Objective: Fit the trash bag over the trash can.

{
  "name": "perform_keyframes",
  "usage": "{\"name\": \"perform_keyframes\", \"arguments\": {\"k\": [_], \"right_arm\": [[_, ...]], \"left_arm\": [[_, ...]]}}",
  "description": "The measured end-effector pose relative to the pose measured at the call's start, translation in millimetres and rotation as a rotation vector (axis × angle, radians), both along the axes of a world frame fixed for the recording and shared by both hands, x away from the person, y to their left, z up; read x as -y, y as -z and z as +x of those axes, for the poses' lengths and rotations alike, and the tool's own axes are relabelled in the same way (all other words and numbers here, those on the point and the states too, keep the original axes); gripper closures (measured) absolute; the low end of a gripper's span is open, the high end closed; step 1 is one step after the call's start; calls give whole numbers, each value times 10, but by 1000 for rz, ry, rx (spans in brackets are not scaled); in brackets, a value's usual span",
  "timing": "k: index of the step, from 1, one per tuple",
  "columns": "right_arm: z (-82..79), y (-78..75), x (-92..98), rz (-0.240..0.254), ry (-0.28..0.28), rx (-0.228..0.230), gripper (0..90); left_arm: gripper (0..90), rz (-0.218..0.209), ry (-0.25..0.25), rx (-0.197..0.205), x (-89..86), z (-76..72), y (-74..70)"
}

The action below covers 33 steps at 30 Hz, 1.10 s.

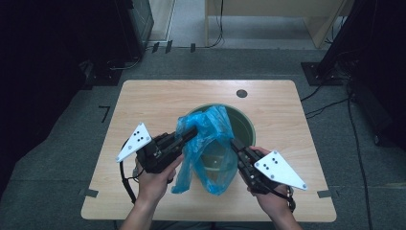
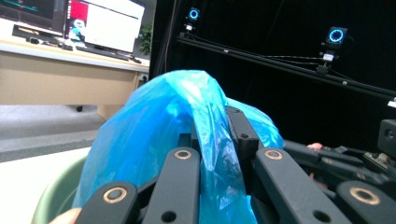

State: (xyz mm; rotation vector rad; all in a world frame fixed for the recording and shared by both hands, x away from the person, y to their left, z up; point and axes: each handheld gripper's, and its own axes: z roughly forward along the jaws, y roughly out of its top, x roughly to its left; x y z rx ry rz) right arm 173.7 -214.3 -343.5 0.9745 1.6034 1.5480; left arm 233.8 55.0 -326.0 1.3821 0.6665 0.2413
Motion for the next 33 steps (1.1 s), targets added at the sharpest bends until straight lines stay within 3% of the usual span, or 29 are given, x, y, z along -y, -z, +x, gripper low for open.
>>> {"name": "perform_keyframes", "arguments": {"k": [7, 20, 33], "right_arm": [[26, -28, 253, 6, 94, 25, 900], [29, -74, 516, 1, 194, 64, 900], [47, -114, 776, 14, 297, 83, 900]], "left_arm": [[795, 14, 3, -14, -156, 30, 13], [821, 23, -53, -15, -382, 50, 35], [863, -18, -140, -43, -705, 137, 67]]}}
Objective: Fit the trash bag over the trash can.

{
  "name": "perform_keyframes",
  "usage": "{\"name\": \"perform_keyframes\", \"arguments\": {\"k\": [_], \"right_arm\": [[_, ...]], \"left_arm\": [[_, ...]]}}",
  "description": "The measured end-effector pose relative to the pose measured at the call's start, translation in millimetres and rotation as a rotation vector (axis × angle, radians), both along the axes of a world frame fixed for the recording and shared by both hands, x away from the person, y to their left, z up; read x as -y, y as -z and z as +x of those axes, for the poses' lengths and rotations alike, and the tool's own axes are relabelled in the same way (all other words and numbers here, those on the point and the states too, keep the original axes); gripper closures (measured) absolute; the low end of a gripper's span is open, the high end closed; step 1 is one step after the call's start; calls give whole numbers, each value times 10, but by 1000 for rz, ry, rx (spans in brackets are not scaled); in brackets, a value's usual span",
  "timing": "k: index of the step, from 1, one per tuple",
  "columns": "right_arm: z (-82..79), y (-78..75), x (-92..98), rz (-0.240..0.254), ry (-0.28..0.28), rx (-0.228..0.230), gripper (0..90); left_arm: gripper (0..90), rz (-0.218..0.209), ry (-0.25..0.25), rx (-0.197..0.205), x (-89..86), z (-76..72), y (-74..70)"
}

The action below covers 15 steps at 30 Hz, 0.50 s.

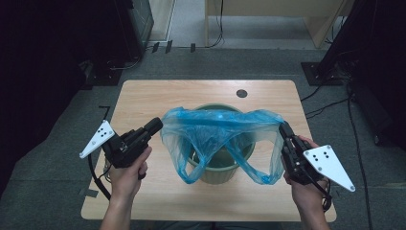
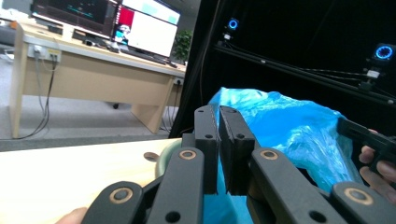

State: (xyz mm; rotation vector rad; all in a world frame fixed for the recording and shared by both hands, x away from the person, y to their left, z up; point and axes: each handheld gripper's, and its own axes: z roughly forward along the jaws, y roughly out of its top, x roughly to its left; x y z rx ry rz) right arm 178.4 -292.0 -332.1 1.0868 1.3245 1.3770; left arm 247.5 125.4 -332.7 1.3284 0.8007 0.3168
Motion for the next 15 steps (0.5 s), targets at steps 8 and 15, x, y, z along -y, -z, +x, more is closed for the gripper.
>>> {"name": "perform_keyframes", "arguments": {"k": [8, 15], "right_arm": [[18, 37, -21, -3, 1, -7, 900], [19, 51, -43, -5, -7, -12, 900]], "left_arm": [[504, 12, -113, 13, -18, -76, -81], [441, 10, -139, 90, -8, -243, -200]]}}
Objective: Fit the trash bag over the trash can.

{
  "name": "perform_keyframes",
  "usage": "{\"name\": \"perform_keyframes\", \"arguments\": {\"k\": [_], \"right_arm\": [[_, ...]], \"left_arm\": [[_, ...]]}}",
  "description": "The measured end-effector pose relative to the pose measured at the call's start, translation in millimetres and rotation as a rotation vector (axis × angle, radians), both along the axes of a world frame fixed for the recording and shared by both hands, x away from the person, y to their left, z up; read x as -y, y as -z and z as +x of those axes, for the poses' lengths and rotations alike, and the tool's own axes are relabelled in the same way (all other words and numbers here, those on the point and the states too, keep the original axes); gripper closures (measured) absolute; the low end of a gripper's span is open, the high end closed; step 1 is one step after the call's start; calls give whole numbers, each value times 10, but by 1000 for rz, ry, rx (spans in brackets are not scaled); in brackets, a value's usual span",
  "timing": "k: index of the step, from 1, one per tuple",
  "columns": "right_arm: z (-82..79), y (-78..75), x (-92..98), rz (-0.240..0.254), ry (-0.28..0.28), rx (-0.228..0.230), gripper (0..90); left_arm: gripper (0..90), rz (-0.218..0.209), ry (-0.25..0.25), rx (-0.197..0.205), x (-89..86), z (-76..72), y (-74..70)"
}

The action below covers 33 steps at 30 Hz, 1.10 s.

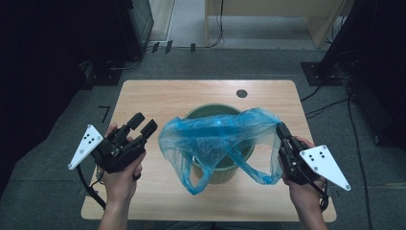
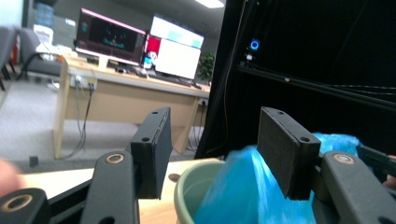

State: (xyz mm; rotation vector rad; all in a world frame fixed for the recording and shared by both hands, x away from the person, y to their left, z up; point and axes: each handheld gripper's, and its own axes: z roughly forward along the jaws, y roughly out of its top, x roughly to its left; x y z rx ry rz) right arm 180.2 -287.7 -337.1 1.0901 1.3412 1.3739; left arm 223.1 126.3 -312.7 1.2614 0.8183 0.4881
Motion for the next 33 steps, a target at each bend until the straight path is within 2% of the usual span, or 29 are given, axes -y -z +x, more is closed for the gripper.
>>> {"name": "perform_keyframes", "arguments": {"k": [3, 5, 7, 9, 11, 15, 17, 19, 21, 24, 28, 31, 33], "right_arm": [[-1, 9, -17, -1, -6, -4, 900], [-2, 11, -28, -4, -11, -4, 900], [-6, 8, -38, -6, -15, -2, 900], [-12, 7, -48, -8, -18, -2, 900], [-16, 9, -53, -10, -21, -2, 900], [-28, 7, -59, -12, -37, 2, 900], [-32, 6, -61, -13, -43, 3, 900], [-30, 9, -63, -14, -57, -1, 900], [-21, 20, -67, -20, -61, -7, 900], [15, 55, -74, -31, -64, -28, 900], [94, 154, -98, -50, -67, -67, 900], [160, 242, -133, -70, -61, -96, 900], [198, 300, -152, -83, -61, -112, 900]], "left_arm": [[441, 23, 34, 23, 108, -88, -43], [441, 53, 88, 35, 226, -149, -64], [441, 108, 156, 45, 376, -205, -69], [430, 176, 226, 39, 532, -237, -53], [407, 226, 272, 29, 658, -243, -1], [419, 304, 317, -6, 801, -169, 150], [498, 344, 303, -4, 824, -138, 209], [625, 362, 299, -17, 823, -90, 265], [775, 332, 315, -58, 782, -9, 306], [870, 252, 332, -124, 673, 129, 363], [890, 178, 351, -181, 533, 277, 437], [887, 126, 352, -204, 455, 349, 471], [883, 109, 351, -216, 412, 387, 490]]}}
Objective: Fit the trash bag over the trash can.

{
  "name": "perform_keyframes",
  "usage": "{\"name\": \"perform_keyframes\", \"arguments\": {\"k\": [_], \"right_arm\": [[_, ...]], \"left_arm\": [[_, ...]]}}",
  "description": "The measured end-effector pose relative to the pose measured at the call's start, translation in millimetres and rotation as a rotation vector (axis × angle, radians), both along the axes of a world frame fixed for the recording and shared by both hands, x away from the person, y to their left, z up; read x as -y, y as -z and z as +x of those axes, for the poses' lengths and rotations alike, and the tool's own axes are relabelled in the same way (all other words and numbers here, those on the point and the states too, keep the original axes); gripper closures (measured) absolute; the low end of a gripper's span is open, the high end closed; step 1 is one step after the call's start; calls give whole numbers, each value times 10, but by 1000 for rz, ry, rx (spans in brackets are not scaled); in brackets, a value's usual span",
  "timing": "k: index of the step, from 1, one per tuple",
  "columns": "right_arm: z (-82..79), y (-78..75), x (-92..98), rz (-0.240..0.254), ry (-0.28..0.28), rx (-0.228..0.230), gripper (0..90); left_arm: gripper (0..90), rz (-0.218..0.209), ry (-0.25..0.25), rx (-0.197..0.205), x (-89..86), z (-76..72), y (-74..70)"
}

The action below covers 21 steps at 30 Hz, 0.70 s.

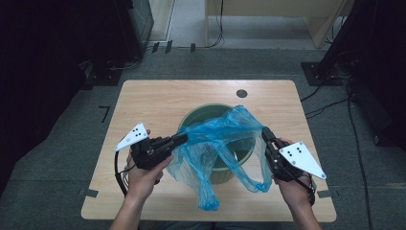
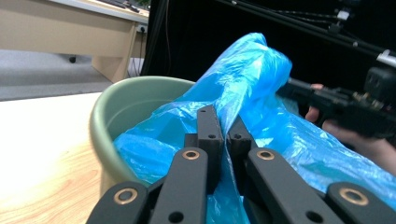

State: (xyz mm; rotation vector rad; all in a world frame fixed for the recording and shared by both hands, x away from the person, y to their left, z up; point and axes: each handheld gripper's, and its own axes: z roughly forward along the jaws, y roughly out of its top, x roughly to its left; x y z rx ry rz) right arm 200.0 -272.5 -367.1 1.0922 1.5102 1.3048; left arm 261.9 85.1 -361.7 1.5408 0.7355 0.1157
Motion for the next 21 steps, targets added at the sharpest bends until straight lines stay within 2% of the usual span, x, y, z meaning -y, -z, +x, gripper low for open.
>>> {"name": "perform_keyframes", "arguments": {"k": [3, 6, 11, 13, 15, 17, 19, 21], "right_arm": [[46, 77, -22, -12, 4, -19, 900], [78, 129, -26, -21, 15, -24, 900], [87, 134, 6, -18, 33, -17, 900], [83, 122, 19, -6, 38, -16, 899], [72, 103, 30, 18, 38, -17, 861], [62, 76, 50, 46, 12, -17, 803], [35, 35, 72, 78, 2, 1, 741], [9, -12, 95, 110, 1, 24, 716]], "left_arm": [[873, -7, -17, -7, -51, 45, 33], [852, -34, -27, -27, -115, 89, 60], [864, -73, -50, -51, -218, 121, 59], [877, -77, -61, -55, -221, 120, 64], [884, -79, -77, -62, -208, 116, 69], [890, -95, -100, -75, -200, 123, 75], [894, -122, -116, -97, -177, 147, 68], [894, -135, -136, -93, -143, 157, 29]]}}
